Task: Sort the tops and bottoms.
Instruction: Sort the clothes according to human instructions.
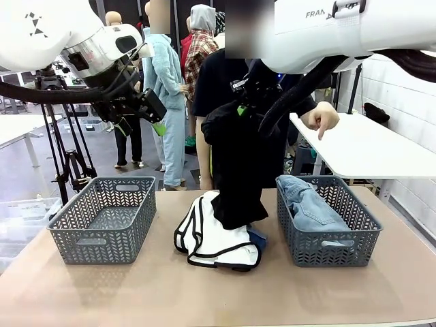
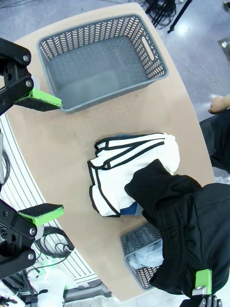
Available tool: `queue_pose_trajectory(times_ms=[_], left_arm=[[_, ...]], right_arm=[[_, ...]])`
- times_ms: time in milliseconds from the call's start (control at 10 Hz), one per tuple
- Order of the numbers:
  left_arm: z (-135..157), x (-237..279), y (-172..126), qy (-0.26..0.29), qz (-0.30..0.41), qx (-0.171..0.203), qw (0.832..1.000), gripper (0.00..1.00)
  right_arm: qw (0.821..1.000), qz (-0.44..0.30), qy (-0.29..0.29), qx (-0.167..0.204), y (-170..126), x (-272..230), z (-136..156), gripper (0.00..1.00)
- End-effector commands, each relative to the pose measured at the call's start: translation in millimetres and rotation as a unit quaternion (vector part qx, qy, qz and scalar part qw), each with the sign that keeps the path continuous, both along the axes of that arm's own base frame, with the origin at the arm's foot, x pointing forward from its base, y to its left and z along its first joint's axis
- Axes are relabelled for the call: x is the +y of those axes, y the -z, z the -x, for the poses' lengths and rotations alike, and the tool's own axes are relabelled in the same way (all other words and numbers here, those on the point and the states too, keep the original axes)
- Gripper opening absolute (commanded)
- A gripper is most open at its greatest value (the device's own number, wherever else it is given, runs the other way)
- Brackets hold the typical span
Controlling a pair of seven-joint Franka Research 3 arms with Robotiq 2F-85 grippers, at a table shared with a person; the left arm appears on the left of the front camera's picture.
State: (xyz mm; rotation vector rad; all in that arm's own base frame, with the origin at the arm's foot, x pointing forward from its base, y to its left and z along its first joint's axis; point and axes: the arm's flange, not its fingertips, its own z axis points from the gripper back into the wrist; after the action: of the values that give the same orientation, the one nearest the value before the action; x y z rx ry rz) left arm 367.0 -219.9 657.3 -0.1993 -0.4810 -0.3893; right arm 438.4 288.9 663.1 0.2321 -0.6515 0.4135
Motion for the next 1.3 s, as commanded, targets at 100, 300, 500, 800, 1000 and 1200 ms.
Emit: queue_pose_trajectory(times_ms=[100,300,500,800,1000,1200], left_arm=[[0.6,1.8,0.5,-0.002,-0.001,-0.003,1.0,1.0],[0.6,1.8,0.5,-0.002,-0.001,-0.003,1.0,1.0],[0.6,1.8,0.5,-0.002,-0.001,-0.003,1.0,1.0],[0.6,1.8,0.5,-0.002,-0.001,-0.003,1.0,1.0],[0.6,1.8,0.5,-0.002,-0.001,-0.003,1.0,1.0],[0.6,1.8,0.5,-0.002,-0.001,-0.003,1.0,1.0]], right_arm=[[1.0,0.004,0.001,-0.007,-3.9,-0.7,-0.6,0.0],[1.0,0.004,0.001,-0.007,-3.9,-0.7,-0.6,0.0],[1.0,0.004,0.001,-0.007,-3.9,-0.7,-0.6,0.0],[1.0,0.0,0.0,0.0,0.0,0.0,0.0,0.0],[0.999,-0.005,0.034,-0.033,-51.5,-17.8,28.4,0.0],[0.995,-0.017,0.08,-0.05,-86.8,-50.2,50.5,0.0]])
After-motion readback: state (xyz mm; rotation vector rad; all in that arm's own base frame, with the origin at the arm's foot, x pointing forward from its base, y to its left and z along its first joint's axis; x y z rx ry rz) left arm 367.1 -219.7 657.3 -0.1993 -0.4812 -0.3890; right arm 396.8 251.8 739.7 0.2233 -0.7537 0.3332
